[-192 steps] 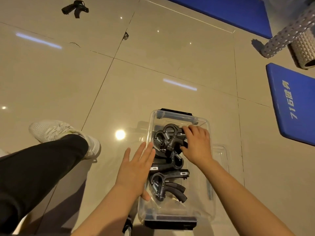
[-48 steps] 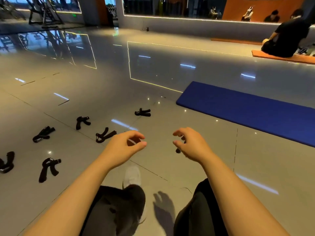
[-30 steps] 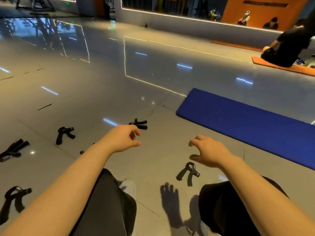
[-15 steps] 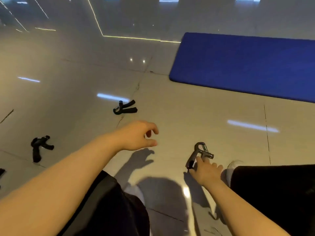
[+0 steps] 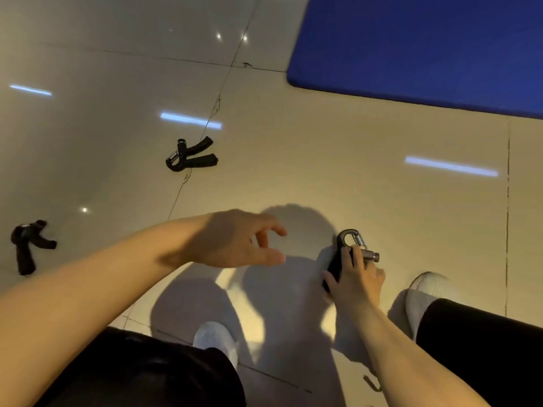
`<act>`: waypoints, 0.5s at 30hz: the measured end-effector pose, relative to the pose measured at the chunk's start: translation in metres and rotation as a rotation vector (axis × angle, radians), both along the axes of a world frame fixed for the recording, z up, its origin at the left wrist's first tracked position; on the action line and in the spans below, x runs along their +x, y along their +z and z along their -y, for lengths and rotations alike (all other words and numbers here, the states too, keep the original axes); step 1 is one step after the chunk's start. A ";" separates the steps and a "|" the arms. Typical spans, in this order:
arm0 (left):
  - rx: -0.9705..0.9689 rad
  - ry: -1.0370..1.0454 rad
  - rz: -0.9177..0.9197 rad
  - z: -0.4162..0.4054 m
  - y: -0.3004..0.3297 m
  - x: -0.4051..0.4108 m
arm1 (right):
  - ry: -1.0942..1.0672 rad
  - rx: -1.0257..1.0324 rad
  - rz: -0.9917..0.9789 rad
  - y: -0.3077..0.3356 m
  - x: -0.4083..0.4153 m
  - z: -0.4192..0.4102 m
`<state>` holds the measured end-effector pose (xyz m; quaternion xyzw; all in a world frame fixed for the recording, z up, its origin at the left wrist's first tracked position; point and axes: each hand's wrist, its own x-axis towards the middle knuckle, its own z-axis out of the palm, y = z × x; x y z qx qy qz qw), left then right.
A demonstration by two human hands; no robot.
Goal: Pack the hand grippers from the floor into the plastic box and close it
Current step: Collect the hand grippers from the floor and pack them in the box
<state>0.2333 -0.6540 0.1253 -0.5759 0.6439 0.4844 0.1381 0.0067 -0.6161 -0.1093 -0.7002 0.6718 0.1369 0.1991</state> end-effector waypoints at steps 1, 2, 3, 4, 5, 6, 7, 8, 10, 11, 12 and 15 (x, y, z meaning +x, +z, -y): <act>0.057 -0.036 0.020 -0.001 -0.003 0.001 | 0.000 -0.002 -0.008 -0.003 0.006 0.000; 0.113 -0.051 0.029 -0.002 -0.006 0.002 | -0.006 0.012 -0.011 -0.005 0.012 0.000; 0.153 -0.047 0.034 -0.002 -0.008 0.004 | -0.003 0.038 -0.018 -0.007 0.016 0.002; 0.169 -0.034 0.040 -0.002 -0.009 0.005 | -0.002 0.060 -0.039 -0.009 0.020 0.004; 0.167 -0.015 0.047 -0.001 -0.009 0.007 | -0.004 0.051 -0.048 -0.009 0.022 0.007; 0.161 0.007 0.051 0.001 -0.010 0.008 | 0.011 0.018 -0.030 -0.009 0.024 0.010; 0.154 0.026 0.053 0.003 -0.010 0.009 | 0.066 -0.030 0.012 -0.009 0.026 0.012; 0.150 0.041 0.052 0.005 -0.010 0.008 | 0.155 -0.061 0.043 -0.014 0.028 0.012; 0.181 0.077 0.030 0.007 -0.008 0.006 | 0.279 -0.064 0.075 -0.024 0.031 0.019; 0.210 0.097 0.016 0.006 -0.009 0.006 | 0.301 -0.061 0.096 -0.024 0.034 0.024; 0.235 0.113 0.007 0.005 -0.010 0.006 | 0.289 -0.082 0.129 -0.023 0.035 0.029; 0.254 0.109 0.025 0.001 -0.016 0.011 | 0.187 -0.066 0.102 -0.023 0.026 0.040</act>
